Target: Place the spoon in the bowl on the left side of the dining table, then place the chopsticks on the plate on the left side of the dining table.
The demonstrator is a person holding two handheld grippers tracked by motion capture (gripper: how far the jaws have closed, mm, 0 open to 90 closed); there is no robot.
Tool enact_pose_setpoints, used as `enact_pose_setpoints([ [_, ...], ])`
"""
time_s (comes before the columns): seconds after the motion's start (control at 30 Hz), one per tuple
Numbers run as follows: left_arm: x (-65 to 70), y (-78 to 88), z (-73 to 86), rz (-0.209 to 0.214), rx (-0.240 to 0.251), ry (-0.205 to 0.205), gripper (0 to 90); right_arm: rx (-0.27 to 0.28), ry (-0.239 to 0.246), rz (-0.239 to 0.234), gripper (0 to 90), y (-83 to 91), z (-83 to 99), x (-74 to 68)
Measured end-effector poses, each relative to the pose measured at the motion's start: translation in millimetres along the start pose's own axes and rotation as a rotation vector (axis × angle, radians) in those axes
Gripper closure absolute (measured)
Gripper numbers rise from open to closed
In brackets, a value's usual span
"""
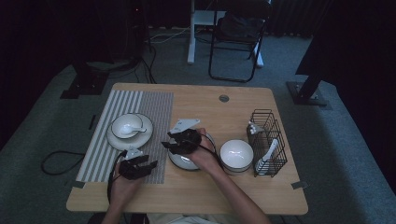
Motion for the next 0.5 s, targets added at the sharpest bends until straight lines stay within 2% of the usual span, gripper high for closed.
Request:
enact_pose_setpoints([
  [0.27, 0.0, 0.0, 0.0, -0.001, 0.001, 0.003, 50.9, 0.024, -0.014, 0.022, 54.1, 16.1, 8.5, -1.9],
  [0.5, 0.1, 0.1, -0.3, -0.004, -0.001, 0.007, 51.6, 0.024, -0.021, 0.039, 53.7, 25.6, 18.5, -4.6],
])
Point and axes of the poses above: each handheld gripper's, and its own axes: y roughly backward along the jaws, z roughly out of its underside, x roughly to its right, the point moved 4 cm from there along -y, roughly forward along the jaws, and after that the axes turned 6 degrees about x, right-handed, at the moved point
